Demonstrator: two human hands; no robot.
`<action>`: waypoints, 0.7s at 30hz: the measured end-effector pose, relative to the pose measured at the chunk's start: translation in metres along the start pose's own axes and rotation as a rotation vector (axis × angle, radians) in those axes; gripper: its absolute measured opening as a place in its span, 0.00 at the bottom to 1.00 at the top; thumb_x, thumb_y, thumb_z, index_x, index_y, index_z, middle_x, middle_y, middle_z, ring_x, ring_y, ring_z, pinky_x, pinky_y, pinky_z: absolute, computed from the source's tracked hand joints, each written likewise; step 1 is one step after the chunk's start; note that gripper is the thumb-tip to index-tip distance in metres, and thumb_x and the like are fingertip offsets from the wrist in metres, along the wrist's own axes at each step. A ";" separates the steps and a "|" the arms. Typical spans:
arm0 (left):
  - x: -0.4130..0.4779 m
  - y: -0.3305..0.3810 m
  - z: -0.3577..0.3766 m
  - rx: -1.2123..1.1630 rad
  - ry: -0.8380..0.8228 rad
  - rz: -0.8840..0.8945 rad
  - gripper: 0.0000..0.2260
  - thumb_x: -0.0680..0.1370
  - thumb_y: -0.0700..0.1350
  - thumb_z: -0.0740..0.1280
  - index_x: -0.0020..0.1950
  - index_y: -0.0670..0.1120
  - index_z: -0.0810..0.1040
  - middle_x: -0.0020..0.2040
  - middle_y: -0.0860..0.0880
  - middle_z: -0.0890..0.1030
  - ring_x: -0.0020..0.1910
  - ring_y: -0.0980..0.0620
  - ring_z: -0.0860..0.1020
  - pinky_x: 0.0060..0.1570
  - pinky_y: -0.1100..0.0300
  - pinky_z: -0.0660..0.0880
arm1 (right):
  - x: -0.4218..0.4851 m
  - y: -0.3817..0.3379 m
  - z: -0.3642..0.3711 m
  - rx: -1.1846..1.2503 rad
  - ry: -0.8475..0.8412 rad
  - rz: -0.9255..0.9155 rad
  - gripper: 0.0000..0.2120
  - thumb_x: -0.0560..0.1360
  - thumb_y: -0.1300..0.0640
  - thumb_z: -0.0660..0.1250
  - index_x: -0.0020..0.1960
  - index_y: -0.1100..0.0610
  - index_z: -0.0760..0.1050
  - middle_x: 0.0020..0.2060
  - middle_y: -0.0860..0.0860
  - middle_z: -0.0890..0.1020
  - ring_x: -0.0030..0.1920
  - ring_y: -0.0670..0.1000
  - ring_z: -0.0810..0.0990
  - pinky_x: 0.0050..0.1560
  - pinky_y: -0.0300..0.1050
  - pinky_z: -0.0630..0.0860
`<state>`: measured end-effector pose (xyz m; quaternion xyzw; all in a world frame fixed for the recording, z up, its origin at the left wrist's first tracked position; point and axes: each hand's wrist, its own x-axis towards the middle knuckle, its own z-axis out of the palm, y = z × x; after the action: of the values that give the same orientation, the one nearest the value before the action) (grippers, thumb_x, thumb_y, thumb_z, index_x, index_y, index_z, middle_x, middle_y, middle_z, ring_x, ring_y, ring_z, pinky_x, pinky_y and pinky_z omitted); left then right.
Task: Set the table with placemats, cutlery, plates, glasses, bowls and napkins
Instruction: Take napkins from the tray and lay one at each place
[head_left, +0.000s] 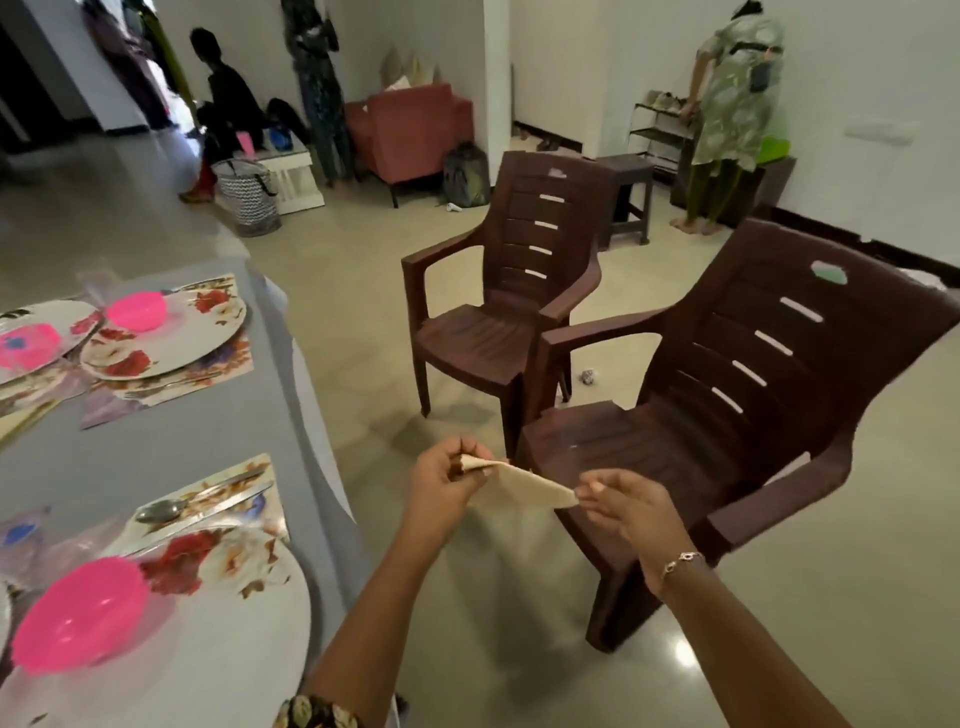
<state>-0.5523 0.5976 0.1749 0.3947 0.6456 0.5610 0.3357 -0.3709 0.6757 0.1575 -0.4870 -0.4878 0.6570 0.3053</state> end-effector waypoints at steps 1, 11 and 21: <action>0.006 0.003 -0.001 0.002 -0.006 0.021 0.11 0.72 0.28 0.64 0.38 0.44 0.75 0.37 0.43 0.79 0.37 0.61 0.77 0.40 0.67 0.71 | 0.008 -0.009 0.001 -0.041 -0.026 -0.059 0.07 0.76 0.66 0.62 0.46 0.58 0.78 0.40 0.54 0.82 0.44 0.50 0.81 0.45 0.37 0.78; 0.056 0.007 -0.037 -0.742 -0.051 0.094 0.07 0.64 0.37 0.66 0.28 0.46 0.73 0.28 0.48 0.72 0.34 0.49 0.76 0.59 0.49 0.73 | 0.091 -0.045 0.066 -0.064 -0.569 0.271 0.13 0.78 0.56 0.60 0.55 0.64 0.75 0.43 0.55 0.81 0.41 0.49 0.80 0.47 0.43 0.77; 0.099 -0.025 -0.122 -1.015 0.199 0.208 0.09 0.63 0.42 0.75 0.30 0.46 0.75 0.38 0.46 0.80 0.49 0.44 0.81 0.59 0.50 0.75 | 0.151 -0.052 0.192 0.069 -1.004 0.478 0.18 0.66 0.53 0.72 0.53 0.59 0.80 0.42 0.54 0.84 0.40 0.50 0.84 0.36 0.43 0.80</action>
<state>-0.7084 0.6283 0.1689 0.1892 0.2788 0.8681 0.3645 -0.6058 0.7598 0.1639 -0.2012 -0.4274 0.8750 -0.1063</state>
